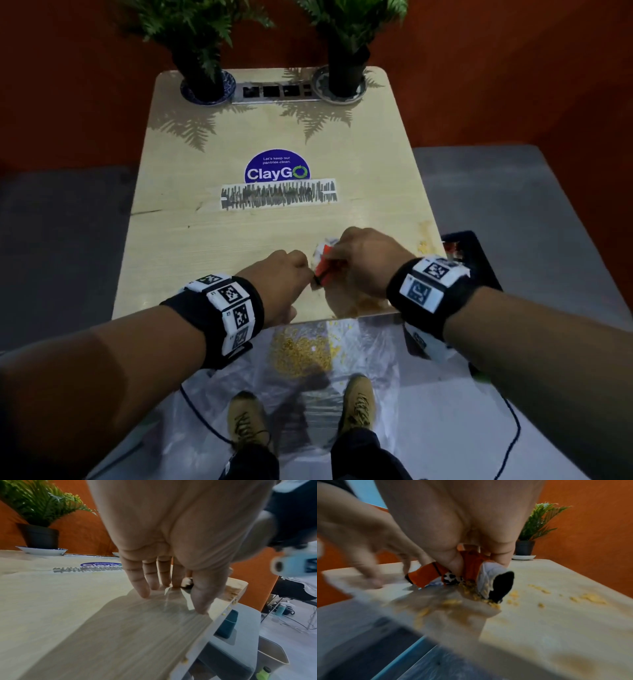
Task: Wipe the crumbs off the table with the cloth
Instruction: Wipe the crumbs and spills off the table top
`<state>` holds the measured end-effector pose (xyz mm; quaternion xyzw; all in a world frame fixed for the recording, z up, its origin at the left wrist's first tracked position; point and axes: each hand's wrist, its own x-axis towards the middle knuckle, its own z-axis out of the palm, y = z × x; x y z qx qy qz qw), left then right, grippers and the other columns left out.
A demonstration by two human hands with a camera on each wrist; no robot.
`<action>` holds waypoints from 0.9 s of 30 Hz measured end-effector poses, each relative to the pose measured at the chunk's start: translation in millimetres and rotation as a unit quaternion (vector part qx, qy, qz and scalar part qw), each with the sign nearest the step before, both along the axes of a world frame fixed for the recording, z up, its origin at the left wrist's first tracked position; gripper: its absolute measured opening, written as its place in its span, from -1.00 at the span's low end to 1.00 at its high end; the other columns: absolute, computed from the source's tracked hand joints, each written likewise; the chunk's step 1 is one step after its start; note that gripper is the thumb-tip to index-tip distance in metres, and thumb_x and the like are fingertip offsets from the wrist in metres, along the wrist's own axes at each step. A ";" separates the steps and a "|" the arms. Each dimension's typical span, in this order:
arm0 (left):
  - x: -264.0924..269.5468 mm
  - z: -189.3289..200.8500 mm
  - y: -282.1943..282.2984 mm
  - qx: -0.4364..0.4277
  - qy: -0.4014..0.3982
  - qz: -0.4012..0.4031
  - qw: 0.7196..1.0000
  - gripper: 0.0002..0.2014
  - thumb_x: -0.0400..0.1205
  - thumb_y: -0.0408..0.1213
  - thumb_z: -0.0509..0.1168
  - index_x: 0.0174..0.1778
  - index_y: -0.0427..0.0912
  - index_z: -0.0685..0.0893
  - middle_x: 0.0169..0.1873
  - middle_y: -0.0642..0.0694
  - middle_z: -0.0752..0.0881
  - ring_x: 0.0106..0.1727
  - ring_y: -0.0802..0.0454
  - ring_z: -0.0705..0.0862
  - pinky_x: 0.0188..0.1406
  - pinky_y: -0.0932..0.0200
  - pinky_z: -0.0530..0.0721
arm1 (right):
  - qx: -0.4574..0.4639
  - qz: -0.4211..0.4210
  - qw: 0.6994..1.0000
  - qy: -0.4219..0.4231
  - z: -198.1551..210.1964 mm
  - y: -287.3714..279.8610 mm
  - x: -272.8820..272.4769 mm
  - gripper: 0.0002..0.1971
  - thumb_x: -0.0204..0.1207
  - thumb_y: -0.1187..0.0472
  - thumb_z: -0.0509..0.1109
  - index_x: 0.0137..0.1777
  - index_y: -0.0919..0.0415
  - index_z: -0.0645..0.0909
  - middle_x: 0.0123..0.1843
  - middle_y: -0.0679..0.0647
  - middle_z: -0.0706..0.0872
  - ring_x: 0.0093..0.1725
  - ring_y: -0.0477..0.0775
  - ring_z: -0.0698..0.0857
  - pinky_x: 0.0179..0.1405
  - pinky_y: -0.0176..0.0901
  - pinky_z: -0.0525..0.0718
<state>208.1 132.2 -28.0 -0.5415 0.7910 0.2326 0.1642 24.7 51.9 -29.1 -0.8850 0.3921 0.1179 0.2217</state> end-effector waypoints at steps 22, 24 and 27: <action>-30.2 0.1 -37.5 -0.010 0.017 -0.032 0.999 -0.55 0.45 -0.21 0.44 0.27 -0.06 0.56 0.33 -0.08 0.46 0.22 -0.19 0.47 0.09 -0.08 0.59 | 0.003 -0.105 0.994 0.009 12.0 -40.2 -48.1 -0.79 0.38 -0.01 0.37 -0.09 -0.13 0.83 -0.02 -0.08 0.81 -0.05 0.10 0.77 0.11 -0.05 0.74; -33.4 -1.4 -36.3 -0.020 0.021 -0.037 0.999 -0.56 0.44 -0.21 0.42 0.25 -0.06 0.57 0.30 -0.08 0.48 0.20 -0.17 0.47 0.00 -0.01 0.55 | 0.003 -0.076 0.997 -0.001 7.1 -6.3 -58.0 -0.69 0.25 -0.17 0.33 -0.10 -0.18 0.81 -0.02 -0.09 0.76 -0.04 0.07 0.73 0.06 -0.07 0.74; -41.4 -3.1 -34.4 -0.021 0.029 -0.042 0.998 -0.60 0.45 -0.19 0.42 0.22 -0.03 0.58 0.27 -0.04 0.49 0.18 -0.13 0.46 0.00 0.03 0.53 | 0.012 -0.047 0.999 -0.006 1.4 42.6 -76.7 -0.73 0.35 0.22 0.54 -0.08 -0.24 0.77 0.03 -0.17 0.64 0.03 -0.03 0.60 0.00 -0.05 0.72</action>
